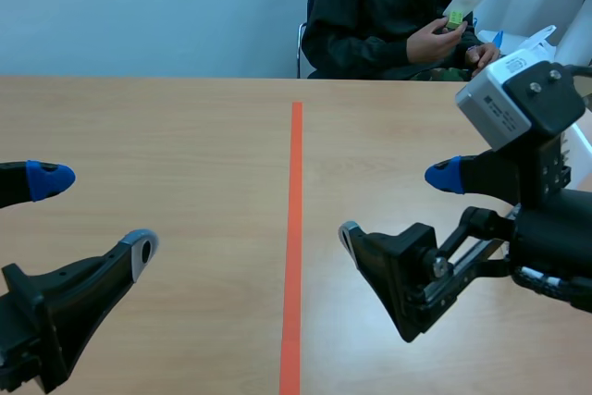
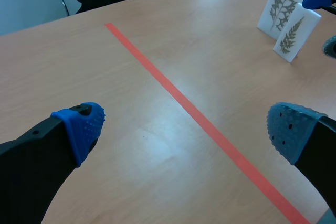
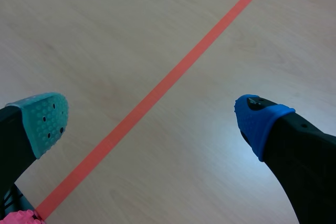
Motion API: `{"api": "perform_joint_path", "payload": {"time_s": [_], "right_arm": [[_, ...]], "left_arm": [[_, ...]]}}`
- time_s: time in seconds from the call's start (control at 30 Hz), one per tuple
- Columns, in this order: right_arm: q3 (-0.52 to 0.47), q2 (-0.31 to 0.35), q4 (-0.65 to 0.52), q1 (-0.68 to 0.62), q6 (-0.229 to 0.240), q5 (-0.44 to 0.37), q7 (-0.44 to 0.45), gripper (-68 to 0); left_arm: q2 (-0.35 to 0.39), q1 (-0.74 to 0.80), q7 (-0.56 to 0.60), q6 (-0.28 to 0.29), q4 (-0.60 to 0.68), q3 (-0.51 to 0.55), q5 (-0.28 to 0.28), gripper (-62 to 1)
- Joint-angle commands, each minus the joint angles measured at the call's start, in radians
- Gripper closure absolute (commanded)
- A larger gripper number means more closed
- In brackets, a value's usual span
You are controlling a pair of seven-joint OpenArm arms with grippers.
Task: Sort the leaf by its shape. The table is split by an orange tape line. A compound leaf with several leaflets goes to the left side, a simple leaf with one blade goes to the right side. Return to the home posture when a red brick is placed on the table.
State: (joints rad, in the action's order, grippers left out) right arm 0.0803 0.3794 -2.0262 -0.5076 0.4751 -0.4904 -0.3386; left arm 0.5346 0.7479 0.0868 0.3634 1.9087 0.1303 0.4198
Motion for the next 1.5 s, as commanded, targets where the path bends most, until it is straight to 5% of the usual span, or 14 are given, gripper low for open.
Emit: {"api": "perform_joint_path", "payload": {"time_s": [0.0, 1.47], "right_arm": [[-0.009, 0.009, 0.000, 0.020, -0.003, -0.008, 0.019, -67.9], [-0.010, 0.009, 0.000, 0.020, -0.003, -0.011, 0.030, -67.9]], "left_arm": [[-0.002, -0.003, 0.018, -0.002, 0.015, -0.006, 0.006, -62.3], [-0.002, -0.003, -0.048, -0.001, 0.015, -0.006, 0.006, -62.3]]}}
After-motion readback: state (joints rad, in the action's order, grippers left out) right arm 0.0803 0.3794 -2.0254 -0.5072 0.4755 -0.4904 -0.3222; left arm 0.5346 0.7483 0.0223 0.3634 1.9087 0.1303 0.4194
